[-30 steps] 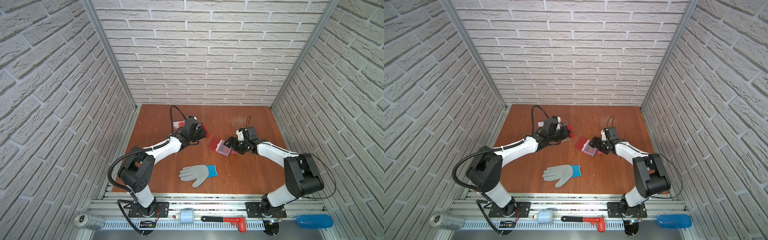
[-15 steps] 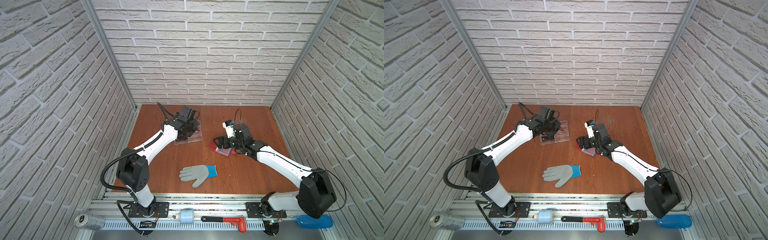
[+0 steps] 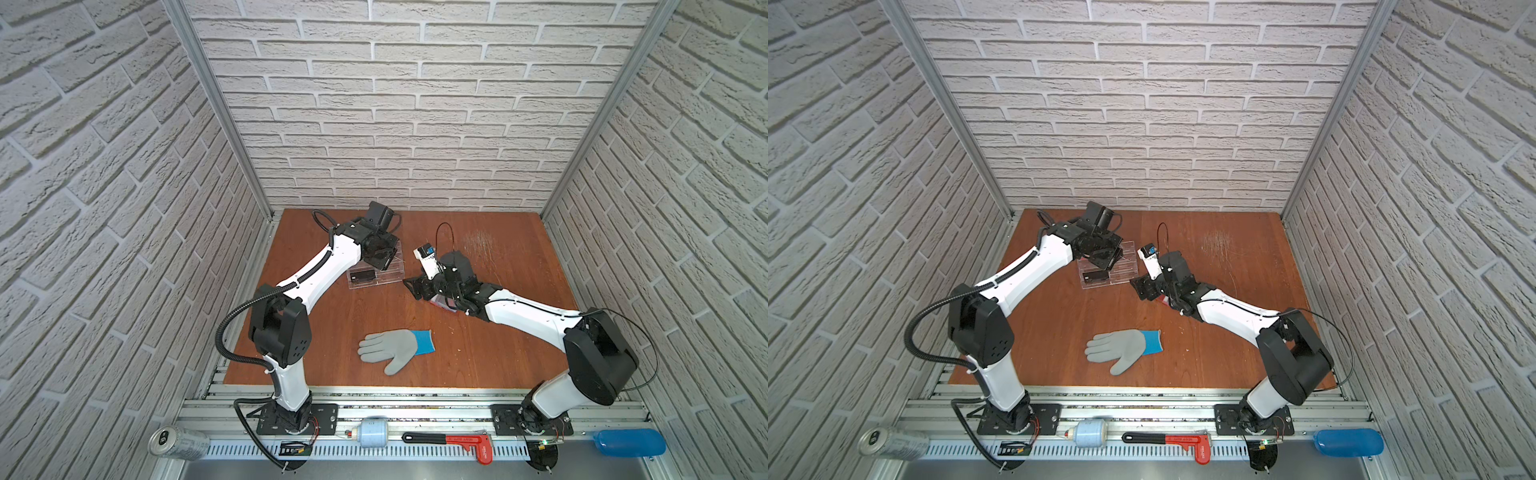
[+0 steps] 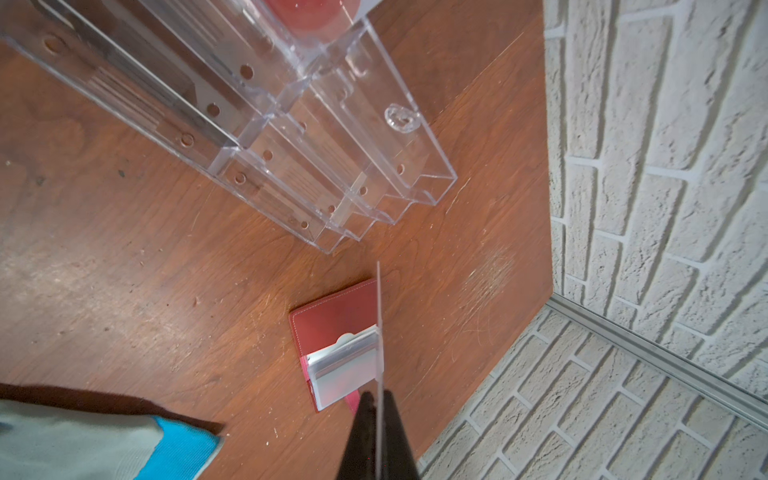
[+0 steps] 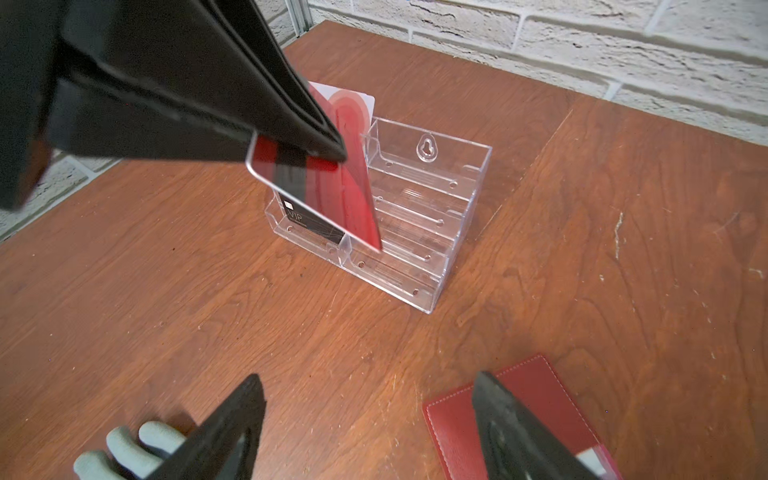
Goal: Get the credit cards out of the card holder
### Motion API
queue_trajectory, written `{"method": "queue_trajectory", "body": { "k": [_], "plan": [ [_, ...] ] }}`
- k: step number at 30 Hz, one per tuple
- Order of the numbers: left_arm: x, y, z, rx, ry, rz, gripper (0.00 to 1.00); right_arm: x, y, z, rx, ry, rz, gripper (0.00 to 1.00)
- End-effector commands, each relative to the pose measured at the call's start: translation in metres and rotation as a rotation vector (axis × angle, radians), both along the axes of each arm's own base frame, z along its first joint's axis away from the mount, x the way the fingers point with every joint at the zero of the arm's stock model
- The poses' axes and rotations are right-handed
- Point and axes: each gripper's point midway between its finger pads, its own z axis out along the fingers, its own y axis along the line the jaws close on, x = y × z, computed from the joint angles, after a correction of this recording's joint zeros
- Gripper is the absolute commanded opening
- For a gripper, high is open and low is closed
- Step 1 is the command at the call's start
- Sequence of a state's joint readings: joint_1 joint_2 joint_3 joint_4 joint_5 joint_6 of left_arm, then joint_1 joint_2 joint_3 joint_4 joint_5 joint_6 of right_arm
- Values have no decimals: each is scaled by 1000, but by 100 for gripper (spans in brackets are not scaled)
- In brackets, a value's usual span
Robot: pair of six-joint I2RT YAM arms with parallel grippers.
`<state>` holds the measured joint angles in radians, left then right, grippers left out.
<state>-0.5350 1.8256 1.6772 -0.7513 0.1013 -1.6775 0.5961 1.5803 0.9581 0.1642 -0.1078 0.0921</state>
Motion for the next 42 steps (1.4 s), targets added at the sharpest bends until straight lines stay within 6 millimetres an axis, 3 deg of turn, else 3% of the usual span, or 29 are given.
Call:
{"method": "queue_trajectory", "body": {
  "k": [1, 8, 12, 20, 35, 42],
  "plan": [
    [-4, -3, -3, -4, 57, 2, 0, 20, 14, 43, 60, -166, 11, 76],
    [-6, -7, -7, -18, 78, -8, 0, 36, 23, 38, 34, -186, 17, 67],
    [-6, -7, -10, -28, 84, -3, 0, 38, 28, 38, 40, -187, 33, 55],
    [-4, -16, -9, -55, 87, -22, 0, 39, 24, 34, 31, -202, 22, 44],
    [-3, -18, -12, -69, 87, -45, 0, 40, 25, 30, 15, -195, 27, 7],
    [1, -12, -10, -82, 85, -33, 17, 38, 23, 30, 16, -196, 27, 6]
  ]
}}
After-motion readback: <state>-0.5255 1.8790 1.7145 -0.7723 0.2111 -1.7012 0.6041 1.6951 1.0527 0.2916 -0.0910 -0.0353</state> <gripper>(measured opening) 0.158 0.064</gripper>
